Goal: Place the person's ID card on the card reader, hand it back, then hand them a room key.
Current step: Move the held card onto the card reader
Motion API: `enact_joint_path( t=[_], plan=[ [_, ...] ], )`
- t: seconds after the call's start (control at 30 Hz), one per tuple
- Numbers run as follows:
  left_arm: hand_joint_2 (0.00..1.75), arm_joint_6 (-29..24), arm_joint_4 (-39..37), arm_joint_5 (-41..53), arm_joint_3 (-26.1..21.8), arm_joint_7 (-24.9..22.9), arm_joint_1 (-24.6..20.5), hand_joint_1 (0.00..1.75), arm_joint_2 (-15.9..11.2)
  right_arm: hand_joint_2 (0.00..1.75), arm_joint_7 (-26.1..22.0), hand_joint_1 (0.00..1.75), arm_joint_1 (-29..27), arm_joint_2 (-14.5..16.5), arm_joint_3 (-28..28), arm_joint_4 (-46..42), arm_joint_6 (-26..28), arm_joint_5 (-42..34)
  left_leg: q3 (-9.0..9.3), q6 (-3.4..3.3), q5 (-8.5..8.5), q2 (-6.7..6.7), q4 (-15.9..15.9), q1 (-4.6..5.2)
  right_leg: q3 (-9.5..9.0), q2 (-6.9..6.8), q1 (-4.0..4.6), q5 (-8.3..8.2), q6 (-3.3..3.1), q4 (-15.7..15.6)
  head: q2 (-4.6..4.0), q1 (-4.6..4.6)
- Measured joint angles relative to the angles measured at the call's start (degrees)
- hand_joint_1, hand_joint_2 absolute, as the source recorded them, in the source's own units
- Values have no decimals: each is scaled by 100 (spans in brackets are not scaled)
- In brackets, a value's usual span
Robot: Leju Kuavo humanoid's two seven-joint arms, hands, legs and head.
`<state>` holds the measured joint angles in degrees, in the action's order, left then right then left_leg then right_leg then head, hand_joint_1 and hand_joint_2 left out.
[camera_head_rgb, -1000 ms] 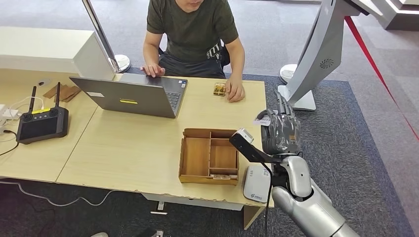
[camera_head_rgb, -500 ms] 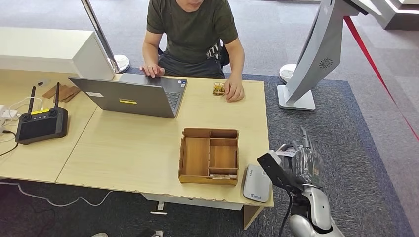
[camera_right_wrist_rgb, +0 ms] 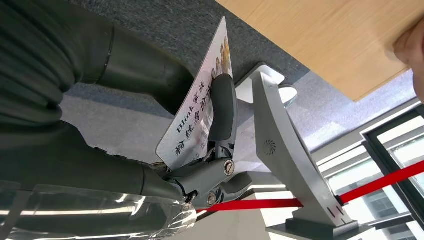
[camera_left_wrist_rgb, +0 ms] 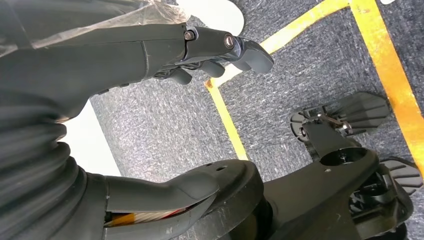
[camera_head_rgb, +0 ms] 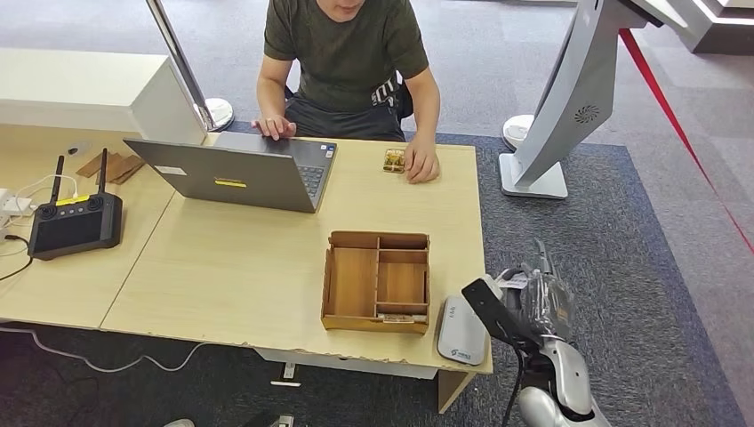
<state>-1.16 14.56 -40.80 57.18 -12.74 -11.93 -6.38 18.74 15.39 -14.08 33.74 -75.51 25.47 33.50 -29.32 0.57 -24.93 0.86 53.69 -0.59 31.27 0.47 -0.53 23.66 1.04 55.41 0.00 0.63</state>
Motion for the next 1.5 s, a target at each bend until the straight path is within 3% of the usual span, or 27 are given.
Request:
enact_joint_path(
  t=[0.6, 1.5],
  plan=[
    [175, 1, 0, 47, -68, -2, -9, 0, 0, 175, -144, 175, 171, 352, 77, 659, -313, -180, 0, 0, 0, 0, 0, 0, 0, 0, 0, 0, 0, 1, 0, 0],
    [175, 7, 0, 84, -96, -35, -18, 0, 0, 175, -150, 175, 332, 530, 223, 1336, -497, -264, 1, 0, 0, 0, 0, 0, 0, 0, 0, 0, 0, 1, 0, 0]
  ],
)
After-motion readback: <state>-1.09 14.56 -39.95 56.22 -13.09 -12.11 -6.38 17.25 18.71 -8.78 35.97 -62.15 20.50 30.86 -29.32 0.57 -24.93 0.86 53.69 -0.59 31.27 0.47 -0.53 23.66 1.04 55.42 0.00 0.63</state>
